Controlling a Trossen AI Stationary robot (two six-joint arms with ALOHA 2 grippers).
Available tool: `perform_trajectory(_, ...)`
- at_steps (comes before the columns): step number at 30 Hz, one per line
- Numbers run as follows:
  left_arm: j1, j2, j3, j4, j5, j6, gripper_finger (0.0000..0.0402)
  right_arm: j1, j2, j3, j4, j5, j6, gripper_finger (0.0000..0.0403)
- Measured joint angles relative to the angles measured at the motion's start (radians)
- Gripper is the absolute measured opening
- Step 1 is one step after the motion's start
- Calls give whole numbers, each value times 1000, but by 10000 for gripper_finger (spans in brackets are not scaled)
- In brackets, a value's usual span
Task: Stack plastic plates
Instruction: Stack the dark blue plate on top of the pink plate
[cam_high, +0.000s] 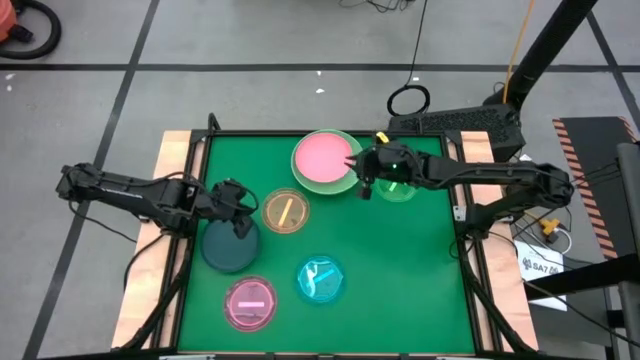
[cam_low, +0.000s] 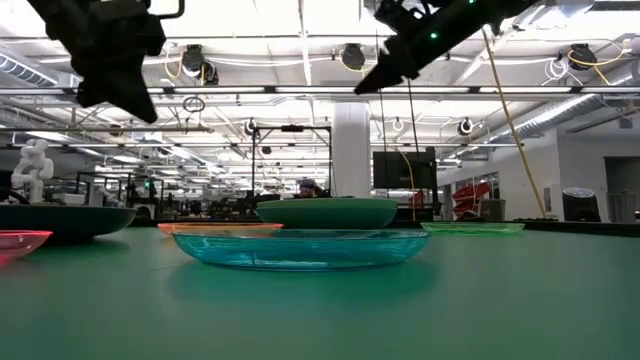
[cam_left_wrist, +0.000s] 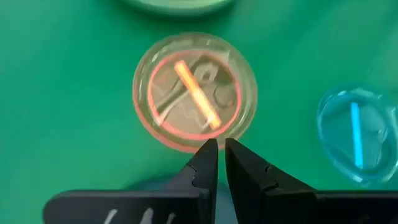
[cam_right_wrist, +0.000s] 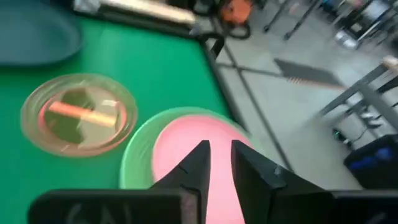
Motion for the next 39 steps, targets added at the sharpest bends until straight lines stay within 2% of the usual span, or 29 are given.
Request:
perform_trajectory(5,9,0,0,-111,54,-57,35,35,-12,0,-194,0,36,43)
perform_trajectory(9,47,21,0,-104,102,-37,35,50,-12,-6,-306,-8,31,37)
perform_trajectory(13,119,84,32,-99,172,82,35,42,-54,-73,-295,-86,1,30)
perform_trajectory(17,207,171,90,-136,255,314,35,14,-134,-111,-221,-105,-79,21)
perform_trajectory(21,276,266,139,-301,329,614,35,-18,-210,-111,-145,-107,-81,14)
perform_trajectory(24,296,317,141,-402,327,765,35,-34,-239,-110,-133,-182,-41,11)
perform_trajectory(27,308,358,141,-423,314,829,35,-36,-241,-110,-140,-241,-64,10)
perform_trajectory(39,312,373,141,-427,299,949,36,-37,-271,-111,-177,-233,-118,10)
